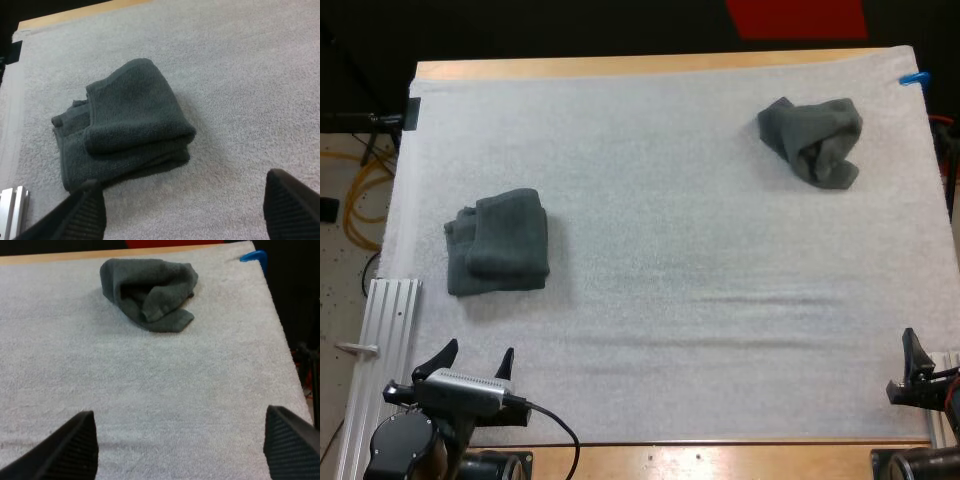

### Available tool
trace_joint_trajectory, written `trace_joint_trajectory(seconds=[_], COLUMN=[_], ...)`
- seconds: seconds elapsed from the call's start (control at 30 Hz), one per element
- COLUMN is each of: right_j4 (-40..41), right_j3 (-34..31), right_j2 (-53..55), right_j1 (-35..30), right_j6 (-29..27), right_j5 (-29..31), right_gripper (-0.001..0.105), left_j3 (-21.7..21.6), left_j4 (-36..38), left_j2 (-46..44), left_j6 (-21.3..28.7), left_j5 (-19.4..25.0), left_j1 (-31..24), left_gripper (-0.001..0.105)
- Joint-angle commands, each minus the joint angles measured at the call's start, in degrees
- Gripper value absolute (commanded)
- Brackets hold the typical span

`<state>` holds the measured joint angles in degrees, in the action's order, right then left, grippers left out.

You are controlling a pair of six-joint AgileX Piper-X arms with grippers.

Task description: Pick towel from pile fold and stack

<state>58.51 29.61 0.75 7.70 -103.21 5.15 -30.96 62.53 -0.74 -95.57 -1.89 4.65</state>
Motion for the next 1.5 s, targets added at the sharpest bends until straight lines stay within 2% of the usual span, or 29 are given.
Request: trace_joint_trajectory(seconds=[0.0,0.43,0.53,0.63,0.73,0.93,1.0,1.1,1.23,1.47], right_j4=[-0.52,-2.80,-2.96,-2.78,-2.78,-2.88,-4.40,-9.09,-15.33,-27.96], right_j3=[0.05,0.22,1.65,4.45,8.40,16.92,19.57,21.94,24.11,28.72], right_j2=[2.13,2.07,0.03,-4.49,-10.03,-24.26,-29.72,-36.80,-47.41,-70.40], right_j1=[-0.16,-0.16,-0.16,-0.16,-0.16,-0.16,-0.16,-0.16,-0.16,-0.16], right_j6=[0.16,-0.63,-0.73,-0.73,-0.73,-0.21,2.07,4.87,5.95,12.85], right_j5=[0.23,0.23,0.12,-0.39,-2.45,-13.80,-18.43,-21.67,-21.69,-16.60], right_gripper=[0.067,0.067,0.067,0.067,0.067,0.067,0.067,0.067,0.067,0.067], left_j3=[-0.27,-0.84,-2.92,-6.41,-10.22,-17.58,-19.16,-19.58,-19.58,-19.58], left_j4=[-0.59,-1.20,-1.17,-1.34,-2.56,-7.21,-8.80,-11.42,-14.59,-15.23], left_j2=[-7.86,-5.93,-2.53,2.51,8.70,20.01,24.06,27.38,29.23,30.57], left_j6=[-0.64,-0.64,-0.64,-0.62,-0.51,-0.37,-0.38,-1.15,-2.54,-2.53], left_j5=[-0.48,-0.56,-2.74,-6.80,-12.62,-22.91,-25.69,-26.95,-27.53,-27.63], left_j1=[0.00,0.00,0.00,0.00,0.00,0.00,0.00,0.54,1.70,2.76], left_gripper=[0.064,0.064,0.064,0.064,0.064,0.064,0.064,0.064,0.064,0.064])
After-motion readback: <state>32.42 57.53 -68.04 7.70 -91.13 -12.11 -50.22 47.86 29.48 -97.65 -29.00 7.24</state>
